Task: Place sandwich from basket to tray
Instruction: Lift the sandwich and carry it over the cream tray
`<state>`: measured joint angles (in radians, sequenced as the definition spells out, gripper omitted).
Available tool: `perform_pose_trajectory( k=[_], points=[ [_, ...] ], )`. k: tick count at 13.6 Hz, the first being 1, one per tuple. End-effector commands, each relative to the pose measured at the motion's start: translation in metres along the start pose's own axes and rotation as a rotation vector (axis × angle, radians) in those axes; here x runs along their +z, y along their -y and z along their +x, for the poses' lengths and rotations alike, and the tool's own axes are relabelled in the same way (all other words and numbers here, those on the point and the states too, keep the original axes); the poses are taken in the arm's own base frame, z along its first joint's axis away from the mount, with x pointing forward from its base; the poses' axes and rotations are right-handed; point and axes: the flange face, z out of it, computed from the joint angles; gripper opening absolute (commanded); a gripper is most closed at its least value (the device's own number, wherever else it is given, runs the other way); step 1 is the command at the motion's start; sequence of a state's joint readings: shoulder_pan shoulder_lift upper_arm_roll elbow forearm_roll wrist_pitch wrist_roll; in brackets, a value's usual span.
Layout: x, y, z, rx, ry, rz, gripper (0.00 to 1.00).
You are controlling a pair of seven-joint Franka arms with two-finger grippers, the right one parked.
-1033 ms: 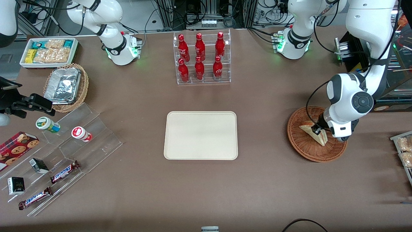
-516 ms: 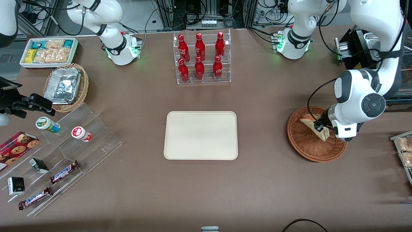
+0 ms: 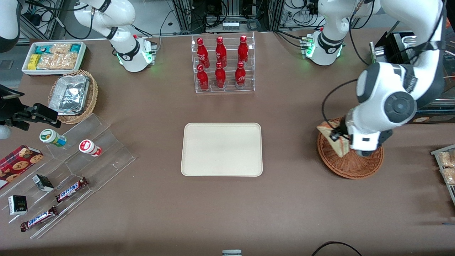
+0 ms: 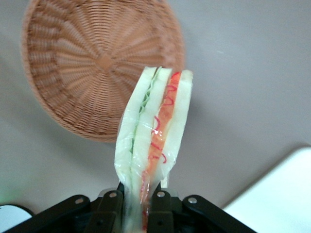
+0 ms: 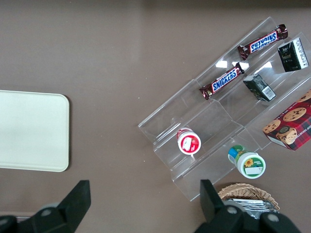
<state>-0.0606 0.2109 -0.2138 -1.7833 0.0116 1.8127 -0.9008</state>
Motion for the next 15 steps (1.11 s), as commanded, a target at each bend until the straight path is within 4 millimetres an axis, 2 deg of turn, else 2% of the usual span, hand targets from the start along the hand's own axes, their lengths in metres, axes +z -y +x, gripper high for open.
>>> perform_pose_trajectory(
  k=[1, 2, 7, 10, 13, 15],
  points=[
    [-0.02, -0.04, -0.04, 0.099, -0.015, 0.006, 0.18],
    [-0.02, -0.053, -0.054, 0.131, -0.021, 0.003, 0.19],
    [0.011, -0.136, -0.116, 0.299, -0.069, -0.005, 0.19],
    [0.036, -0.168, -0.149, 0.374, -0.098, -0.036, 0.19],
    [0.075, -0.201, -0.196, 0.471, -0.147, -0.021, 0.21],
    [0.091, -0.213, -0.21, 0.491, -0.157, -0.042, 0.21]
  ],
)
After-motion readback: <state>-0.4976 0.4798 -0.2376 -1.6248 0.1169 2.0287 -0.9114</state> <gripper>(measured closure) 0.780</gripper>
